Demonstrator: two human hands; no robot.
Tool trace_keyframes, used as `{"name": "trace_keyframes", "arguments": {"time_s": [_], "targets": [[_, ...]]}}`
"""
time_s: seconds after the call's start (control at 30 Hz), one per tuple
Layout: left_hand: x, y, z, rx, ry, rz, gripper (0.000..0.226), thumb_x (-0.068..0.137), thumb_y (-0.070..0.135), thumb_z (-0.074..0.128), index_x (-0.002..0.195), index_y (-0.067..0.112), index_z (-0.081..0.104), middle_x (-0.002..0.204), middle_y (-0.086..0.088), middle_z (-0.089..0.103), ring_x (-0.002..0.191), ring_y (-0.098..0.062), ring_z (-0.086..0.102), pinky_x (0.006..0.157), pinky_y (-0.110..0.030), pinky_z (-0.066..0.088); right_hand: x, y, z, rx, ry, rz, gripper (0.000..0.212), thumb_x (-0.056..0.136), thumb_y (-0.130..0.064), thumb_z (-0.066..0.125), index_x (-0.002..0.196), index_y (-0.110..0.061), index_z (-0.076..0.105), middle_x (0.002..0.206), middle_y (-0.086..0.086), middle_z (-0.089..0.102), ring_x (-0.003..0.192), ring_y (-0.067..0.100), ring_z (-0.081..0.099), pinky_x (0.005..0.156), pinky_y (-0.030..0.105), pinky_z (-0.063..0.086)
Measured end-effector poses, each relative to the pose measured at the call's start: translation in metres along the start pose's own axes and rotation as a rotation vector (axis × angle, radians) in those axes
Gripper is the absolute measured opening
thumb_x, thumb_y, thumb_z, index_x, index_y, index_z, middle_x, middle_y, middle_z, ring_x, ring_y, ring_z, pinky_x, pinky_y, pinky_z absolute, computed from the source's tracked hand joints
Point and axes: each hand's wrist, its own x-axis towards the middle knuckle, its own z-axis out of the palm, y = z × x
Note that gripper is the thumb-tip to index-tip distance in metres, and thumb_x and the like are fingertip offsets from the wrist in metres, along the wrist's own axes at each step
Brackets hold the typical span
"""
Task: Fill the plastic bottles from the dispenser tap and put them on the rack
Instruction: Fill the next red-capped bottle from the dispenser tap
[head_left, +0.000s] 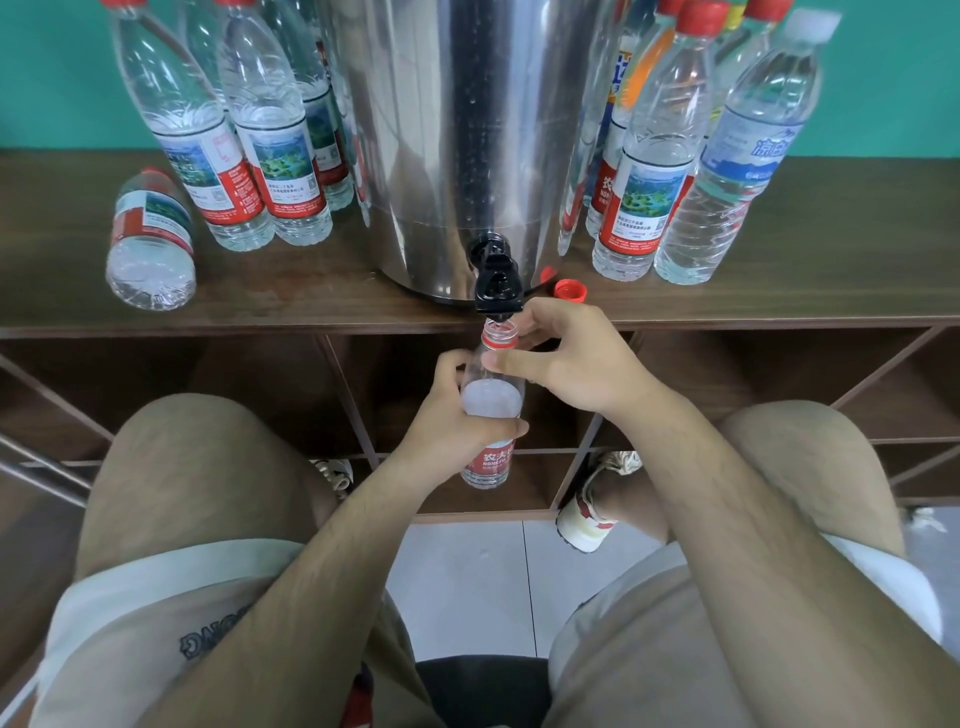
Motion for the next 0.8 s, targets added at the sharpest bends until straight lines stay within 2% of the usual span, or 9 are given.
{"name": "trace_keyframes", "arguments": {"time_s": [0.23, 0.3, 0.57, 0.8], "targets": [[-0.005, 0.005, 0.001, 0.0, -0.017, 0.036, 0.071, 0.083, 0.021, 0.086, 0.134, 0.037, 0.04, 0.129, 0.006, 0.06, 0.117, -0.018, 0.063, 0.104, -0.044, 0.055, 0.0, 0.002, 0.002, -0.023, -0.043, 0.011, 0.022, 0.082, -0.029, 0.089, 0.097, -0.018, 0.076, 0.095, -0.008, 0.078, 0.09, 0.005, 0.072, 0.084, 0.024, 0.057], [-0.006, 0.006, 0.002, 0.024, -0.012, 0.033, 0.069, 0.085, 0.022, 0.085, 0.133, 0.038, 0.039, 0.129, 0.005, 0.059, 0.118, -0.018, 0.062, 0.104, -0.044, 0.055, -0.001, 0.001, 0.003, -0.026, -0.042, 0.015, 0.022, 0.082, -0.029, 0.089, 0.097, -0.018, 0.076, 0.094, -0.008, 0.077, 0.089, 0.005, 0.071, 0.084, 0.024, 0.057], [-0.008, 0.014, 0.003, 0.062, -0.012, 0.022, 0.073, 0.088, 0.02, 0.082, 0.146, 0.023, 0.039, 0.136, -0.003, 0.058, 0.124, -0.023, 0.06, 0.107, -0.044, 0.053, 0.0, 0.001, 0.002, -0.057, -0.05, 0.029, 0.024, 0.082, -0.032, 0.088, 0.099, -0.019, 0.076, 0.096, -0.009, 0.076, 0.091, 0.005, 0.071, 0.084, 0.024, 0.056], [-0.01, 0.015, 0.003, 0.073, -0.021, 0.018, 0.074, 0.088, 0.021, 0.081, 0.148, 0.024, 0.038, 0.139, -0.002, 0.057, 0.125, -0.022, 0.059, 0.108, -0.044, 0.052, 0.0, 0.002, 0.002, -0.065, -0.044, 0.017, 0.024, 0.082, -0.033, 0.088, 0.097, -0.02, 0.076, 0.094, -0.011, 0.076, 0.089, 0.003, 0.071, 0.079, 0.019, 0.055]]}}
